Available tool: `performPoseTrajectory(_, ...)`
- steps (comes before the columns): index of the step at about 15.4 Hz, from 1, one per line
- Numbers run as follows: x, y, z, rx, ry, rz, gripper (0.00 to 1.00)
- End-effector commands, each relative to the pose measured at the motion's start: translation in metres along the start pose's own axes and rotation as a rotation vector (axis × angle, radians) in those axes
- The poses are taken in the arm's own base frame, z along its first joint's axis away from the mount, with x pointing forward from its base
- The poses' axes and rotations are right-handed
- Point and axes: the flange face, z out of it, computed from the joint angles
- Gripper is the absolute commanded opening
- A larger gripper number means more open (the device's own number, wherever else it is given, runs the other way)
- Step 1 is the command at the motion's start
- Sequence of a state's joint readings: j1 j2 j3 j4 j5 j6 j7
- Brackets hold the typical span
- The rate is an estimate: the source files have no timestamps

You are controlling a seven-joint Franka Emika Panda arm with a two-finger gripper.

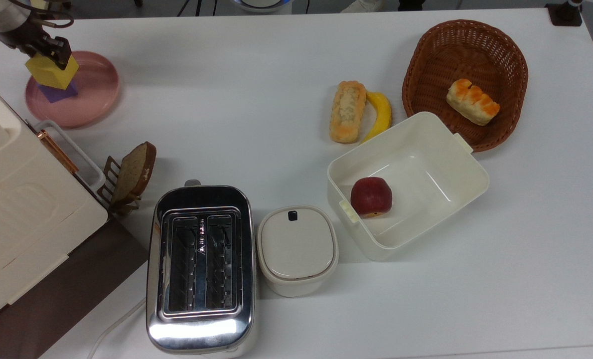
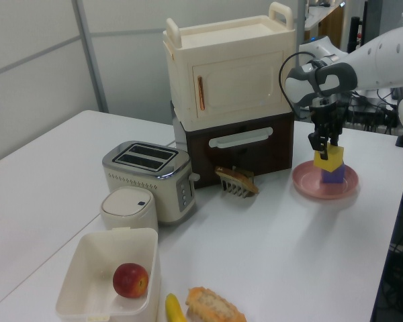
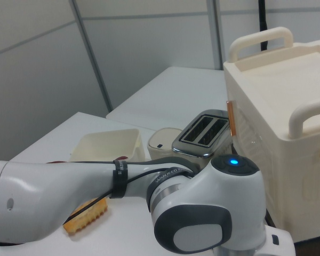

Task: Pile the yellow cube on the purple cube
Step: 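Lower the yellow cube onto the purple cube's top face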

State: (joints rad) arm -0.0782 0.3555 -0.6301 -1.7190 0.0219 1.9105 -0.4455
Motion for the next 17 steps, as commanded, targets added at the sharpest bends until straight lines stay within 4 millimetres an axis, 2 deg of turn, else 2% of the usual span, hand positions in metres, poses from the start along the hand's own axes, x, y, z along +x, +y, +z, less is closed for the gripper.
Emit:
performPoseTrajectory(1,-0.005,0.016,0.012,0.025,0.016,-0.013,0.26)
performPoseTrajectory(2,-0.005,0.017,0.012,0.026,0.018,-0.017,0.71)
performPoseTrajectory(3,-0.005,0.017,0.012,0.027,0.016,-0.017,0.78)
performPoseTrajectory(5,-0.005,0.017,0.012,0.027,0.016,-0.017,0.80)
performPoseTrajectory(6,-0.005,0.017,0.012,0.027,0.016,-0.017,0.79)
performPoseTrajectory(9,-0.007,0.019,0.011,0.029,0.018,-0.047,0.27)
performPoseTrajectory(10,-0.010,0.024,0.009,0.037,0.024,-0.042,0.17)
performPoseTrajectory(13,-0.014,0.036,-0.001,0.068,0.055,-0.047,0.16)
performPoseTrajectory(15,-0.020,0.045,0.000,0.074,0.046,-0.051,0.16)
performPoseTrajectory(17,-0.020,0.046,0.001,0.076,0.047,-0.059,0.21)
